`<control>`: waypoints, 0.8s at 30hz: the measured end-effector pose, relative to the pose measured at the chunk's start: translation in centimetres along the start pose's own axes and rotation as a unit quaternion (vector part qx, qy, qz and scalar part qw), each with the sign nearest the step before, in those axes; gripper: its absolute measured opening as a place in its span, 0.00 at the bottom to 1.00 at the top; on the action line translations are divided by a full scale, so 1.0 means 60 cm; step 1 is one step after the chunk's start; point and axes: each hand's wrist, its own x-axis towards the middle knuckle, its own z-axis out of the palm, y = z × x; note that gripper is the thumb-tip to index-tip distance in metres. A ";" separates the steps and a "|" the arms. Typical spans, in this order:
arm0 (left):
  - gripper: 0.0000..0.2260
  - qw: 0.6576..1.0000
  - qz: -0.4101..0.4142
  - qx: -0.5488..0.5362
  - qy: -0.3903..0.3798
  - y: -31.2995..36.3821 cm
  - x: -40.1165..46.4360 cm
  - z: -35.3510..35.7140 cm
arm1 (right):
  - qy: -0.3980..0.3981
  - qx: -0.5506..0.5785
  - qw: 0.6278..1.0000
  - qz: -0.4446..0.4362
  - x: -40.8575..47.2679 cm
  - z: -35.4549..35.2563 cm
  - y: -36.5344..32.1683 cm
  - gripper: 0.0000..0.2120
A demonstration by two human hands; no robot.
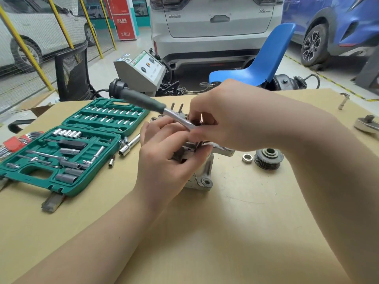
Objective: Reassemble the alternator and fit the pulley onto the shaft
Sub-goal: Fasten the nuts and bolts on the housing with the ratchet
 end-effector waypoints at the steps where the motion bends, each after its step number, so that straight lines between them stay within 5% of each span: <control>1: 0.07 1.000 0.001 0.004 -0.005 0.000 0.000 0.000 | 0.003 -0.014 1.000 0.004 0.003 0.003 0.000 0.12; 24: 0.13 0.999 -0.006 0.009 -0.053 0.000 0.002 -0.008 | -0.043 0.027 0.998 -0.032 -0.009 -0.012 0.003 0.10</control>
